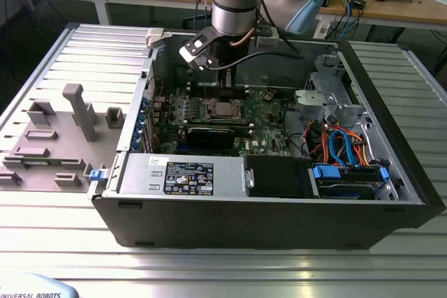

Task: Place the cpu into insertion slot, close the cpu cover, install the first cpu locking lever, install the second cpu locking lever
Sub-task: 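Close the cpu cover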

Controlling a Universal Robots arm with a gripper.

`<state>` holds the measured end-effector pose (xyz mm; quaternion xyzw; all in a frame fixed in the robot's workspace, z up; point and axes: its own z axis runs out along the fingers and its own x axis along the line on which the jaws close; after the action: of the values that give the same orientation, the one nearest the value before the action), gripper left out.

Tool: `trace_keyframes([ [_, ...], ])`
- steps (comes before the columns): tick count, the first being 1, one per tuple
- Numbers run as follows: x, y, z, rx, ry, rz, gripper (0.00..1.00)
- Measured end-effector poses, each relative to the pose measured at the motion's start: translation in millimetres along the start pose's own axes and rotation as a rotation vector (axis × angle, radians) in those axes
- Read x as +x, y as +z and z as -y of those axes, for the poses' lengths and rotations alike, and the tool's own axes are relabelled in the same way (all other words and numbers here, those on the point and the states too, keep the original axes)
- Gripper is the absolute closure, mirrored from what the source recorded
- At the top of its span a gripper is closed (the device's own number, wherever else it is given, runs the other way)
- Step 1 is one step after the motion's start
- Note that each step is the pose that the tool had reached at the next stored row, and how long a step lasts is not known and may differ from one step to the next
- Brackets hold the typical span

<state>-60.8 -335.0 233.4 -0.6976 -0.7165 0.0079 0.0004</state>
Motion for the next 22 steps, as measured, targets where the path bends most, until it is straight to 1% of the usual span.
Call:
trace_keyframes([
  [4,0.3,8.2,7.6,0.0004,-0.010,0.0001,0.89],
  [5,0.4,11.2,9.5,0.0007,-0.014,0.0002,0.89],
  [8,0.5,15.9,13.2,0.0007,-0.018,0.0000,0.89],
  [15,0.6,22.4,15.2,0.0023,-0.020,0.0001,0.89],
  [19,0.7,27.7,16.2,0.0025,-0.021,0.0001,0.89],
  [22,0.6,28.7,16.5,0.0030,-0.021,0.0007,0.89],
])
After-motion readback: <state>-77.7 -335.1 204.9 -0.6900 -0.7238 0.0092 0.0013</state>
